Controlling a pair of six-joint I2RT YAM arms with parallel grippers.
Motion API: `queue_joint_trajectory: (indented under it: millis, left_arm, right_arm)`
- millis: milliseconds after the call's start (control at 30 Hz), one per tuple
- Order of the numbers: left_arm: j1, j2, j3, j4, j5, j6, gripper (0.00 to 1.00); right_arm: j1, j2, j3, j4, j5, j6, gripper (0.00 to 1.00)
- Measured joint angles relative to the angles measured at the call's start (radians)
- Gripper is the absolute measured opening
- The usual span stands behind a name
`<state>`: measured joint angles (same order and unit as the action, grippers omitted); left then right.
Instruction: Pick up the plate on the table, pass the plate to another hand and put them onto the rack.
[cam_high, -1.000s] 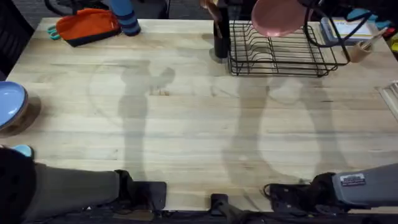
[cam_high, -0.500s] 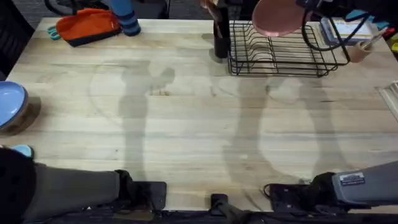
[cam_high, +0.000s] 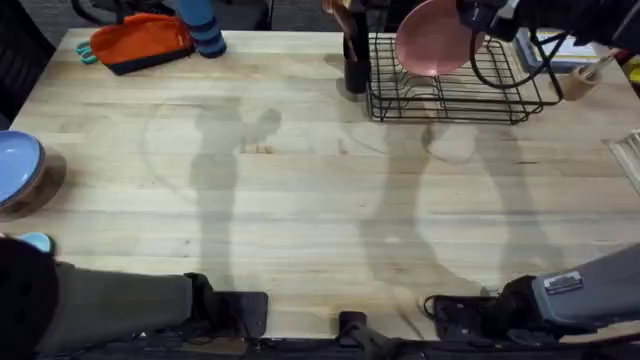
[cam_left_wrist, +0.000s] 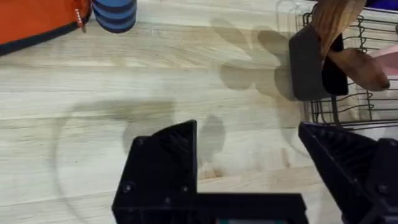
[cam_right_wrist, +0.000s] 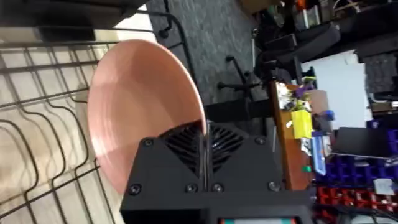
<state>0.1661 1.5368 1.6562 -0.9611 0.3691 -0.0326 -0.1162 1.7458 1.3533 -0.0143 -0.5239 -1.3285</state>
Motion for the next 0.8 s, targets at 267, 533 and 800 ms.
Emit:
queue_joint_trajectory:
  millis: [267, 533, 800]
  left_arm:
    - [0.000, 0.000, 0.000, 0.000, 0.000, 0.000, 0.994]
    - [0.000, 0.000, 0.000, 0.000, 0.000, 0.000, 0.995]
    - [0.000, 0.000, 0.000, 0.000, 0.000, 0.000, 0.995]
  right_arm:
    - [0.000, 0.032, 0.000, -0.063, -0.001, -0.004, 0.031]
    - [0.000, 0.032, 0.000, -0.128, 0.000, -0.008, 0.031]
    - [0.000, 0.032, 0.001, -0.130, -0.001, -0.006, 0.238]
